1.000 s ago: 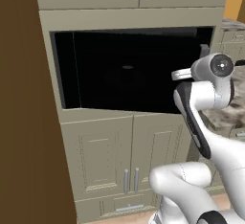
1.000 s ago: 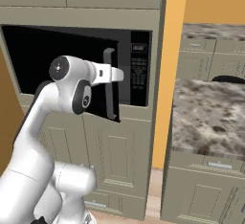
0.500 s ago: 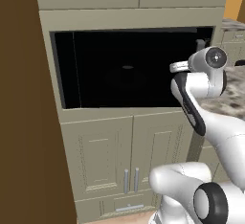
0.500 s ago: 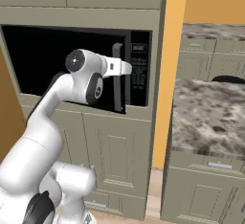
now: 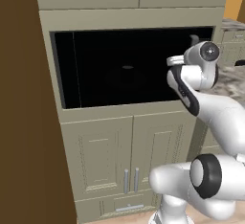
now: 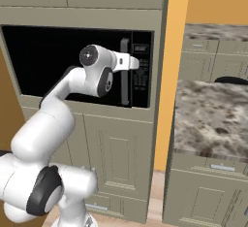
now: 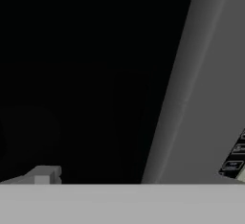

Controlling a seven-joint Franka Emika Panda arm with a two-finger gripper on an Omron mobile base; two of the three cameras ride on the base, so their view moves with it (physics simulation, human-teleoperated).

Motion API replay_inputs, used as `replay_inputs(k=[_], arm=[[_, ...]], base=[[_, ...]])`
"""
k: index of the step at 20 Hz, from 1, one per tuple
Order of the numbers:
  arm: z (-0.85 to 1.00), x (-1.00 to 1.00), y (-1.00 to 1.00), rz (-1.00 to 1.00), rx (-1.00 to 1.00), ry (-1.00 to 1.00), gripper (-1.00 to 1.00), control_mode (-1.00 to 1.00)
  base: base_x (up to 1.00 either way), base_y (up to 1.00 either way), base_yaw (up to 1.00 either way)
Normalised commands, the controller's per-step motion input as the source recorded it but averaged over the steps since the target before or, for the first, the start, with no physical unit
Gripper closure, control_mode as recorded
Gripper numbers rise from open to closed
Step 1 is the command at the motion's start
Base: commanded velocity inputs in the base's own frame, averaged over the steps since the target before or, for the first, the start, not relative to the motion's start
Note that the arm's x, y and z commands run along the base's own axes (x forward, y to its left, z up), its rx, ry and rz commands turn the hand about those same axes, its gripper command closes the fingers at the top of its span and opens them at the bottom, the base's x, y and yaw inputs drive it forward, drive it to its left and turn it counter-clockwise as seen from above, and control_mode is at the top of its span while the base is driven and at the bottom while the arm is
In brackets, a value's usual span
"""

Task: Pick the mug from the counter and place it inside the microwave. Then close the microwave.

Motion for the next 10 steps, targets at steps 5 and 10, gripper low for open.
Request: replay_inputs(k=[5, 10], arm=[[0.0, 0.52, 0.0, 0.0, 0.01, 0.0, -1.0, -1.0], [0.0, 0.5, 0.0, 0.0, 0.0, 0.0, -1.0, -1.0]], base=[[0.0, 0.0, 0.0], [0.0, 0.0, 0.0]])
